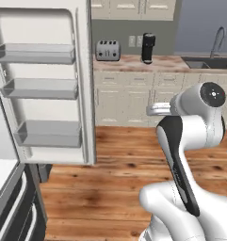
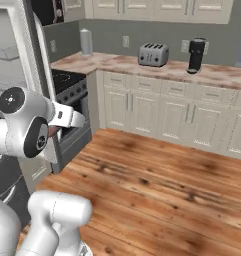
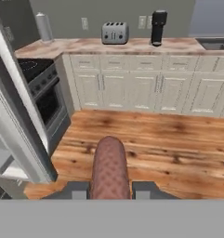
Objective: Retrieve the sausage and cheese from the fridge and place them on the cutting board on the counter.
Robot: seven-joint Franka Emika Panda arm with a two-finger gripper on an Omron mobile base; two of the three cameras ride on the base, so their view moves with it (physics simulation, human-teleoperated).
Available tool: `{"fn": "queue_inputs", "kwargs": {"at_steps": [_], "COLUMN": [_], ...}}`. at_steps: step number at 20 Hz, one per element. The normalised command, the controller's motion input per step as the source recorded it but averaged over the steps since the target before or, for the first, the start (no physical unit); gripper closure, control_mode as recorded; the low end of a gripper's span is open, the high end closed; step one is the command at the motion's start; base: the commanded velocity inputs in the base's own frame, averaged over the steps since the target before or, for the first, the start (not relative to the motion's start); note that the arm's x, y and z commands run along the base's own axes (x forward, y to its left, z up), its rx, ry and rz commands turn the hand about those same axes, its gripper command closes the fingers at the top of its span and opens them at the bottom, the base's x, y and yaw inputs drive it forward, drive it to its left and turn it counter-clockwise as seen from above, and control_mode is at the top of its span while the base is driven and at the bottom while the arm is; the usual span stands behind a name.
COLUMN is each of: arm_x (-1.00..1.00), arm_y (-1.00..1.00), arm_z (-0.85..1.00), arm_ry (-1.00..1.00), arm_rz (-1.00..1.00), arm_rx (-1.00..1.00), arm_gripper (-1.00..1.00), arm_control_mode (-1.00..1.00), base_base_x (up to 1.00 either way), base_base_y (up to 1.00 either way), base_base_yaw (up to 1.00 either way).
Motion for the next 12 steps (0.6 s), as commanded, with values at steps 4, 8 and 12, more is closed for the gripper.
{"fn": "queue_inputs", "kwargs": {"at_steps": [4, 8, 12], "arm_x": [0.00, 0.00, 0.00], "arm_y": [0.00, 0.00, 0.00], "arm_z": [0.00, 0.00, 0.00], "arm_ry": [0.00, 0.00, 0.00], "arm_rz": [0.00, 0.00, 0.00], "arm_rx": [0.00, 0.00, 0.00], "arm_gripper": [1.00, 1.00, 1.00], "arm_control_mode": [1.00, 1.00, 1.00], "base_base_x": [0.47, 0.94, 0.94], "base_base_y": [-0.16, -0.20, -0.44], "base_base_yaw": [-0.64, -0.46, -0.46]}}
